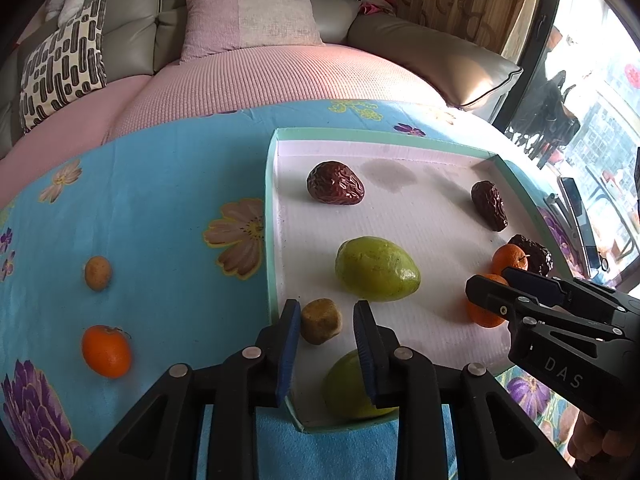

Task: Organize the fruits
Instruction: 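Open both grippers to release the orange and nut in the tray, then move both grippers back over the last orange and brown nut on the cloth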

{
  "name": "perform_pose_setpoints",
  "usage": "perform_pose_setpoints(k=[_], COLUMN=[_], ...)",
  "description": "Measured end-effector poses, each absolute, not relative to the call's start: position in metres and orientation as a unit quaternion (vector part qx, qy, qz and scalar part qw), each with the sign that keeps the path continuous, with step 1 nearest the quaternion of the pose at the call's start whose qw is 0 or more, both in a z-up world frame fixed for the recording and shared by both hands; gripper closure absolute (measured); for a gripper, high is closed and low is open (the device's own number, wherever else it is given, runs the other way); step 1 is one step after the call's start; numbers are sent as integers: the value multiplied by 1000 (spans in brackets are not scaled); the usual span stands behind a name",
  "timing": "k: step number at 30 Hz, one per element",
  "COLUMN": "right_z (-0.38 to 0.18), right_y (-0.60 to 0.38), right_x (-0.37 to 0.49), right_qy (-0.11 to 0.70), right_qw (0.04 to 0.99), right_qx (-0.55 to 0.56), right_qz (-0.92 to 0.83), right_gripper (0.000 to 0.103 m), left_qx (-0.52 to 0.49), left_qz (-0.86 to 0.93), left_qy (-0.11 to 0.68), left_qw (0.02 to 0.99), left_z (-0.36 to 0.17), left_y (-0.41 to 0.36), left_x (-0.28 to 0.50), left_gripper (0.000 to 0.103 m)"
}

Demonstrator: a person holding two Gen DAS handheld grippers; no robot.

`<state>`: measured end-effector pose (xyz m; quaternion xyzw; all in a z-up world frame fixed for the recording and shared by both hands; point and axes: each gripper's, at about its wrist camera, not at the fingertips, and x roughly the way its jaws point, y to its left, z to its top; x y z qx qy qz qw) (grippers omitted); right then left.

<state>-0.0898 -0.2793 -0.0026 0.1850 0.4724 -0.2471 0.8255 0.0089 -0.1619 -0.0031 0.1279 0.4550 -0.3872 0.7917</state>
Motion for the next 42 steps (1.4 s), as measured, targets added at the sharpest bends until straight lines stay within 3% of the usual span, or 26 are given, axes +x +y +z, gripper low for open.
perform_pose_setpoints(k=[14,42], right_z=[14,14], right_y=[-287,-285], right_x=[-97,-95], right_qy=[431,430], right_qw=[840,843], right_qx=[191,186], right_qz=[-269,-262], right_gripper=[62,62], left_qx=[109,30], left_qz=[-383,-262], left_qy=[441,466], left_qw=[804,845], left_z=[17,10], left_y=[-148,-76], left_x=[13,72], left_gripper=[65,64])
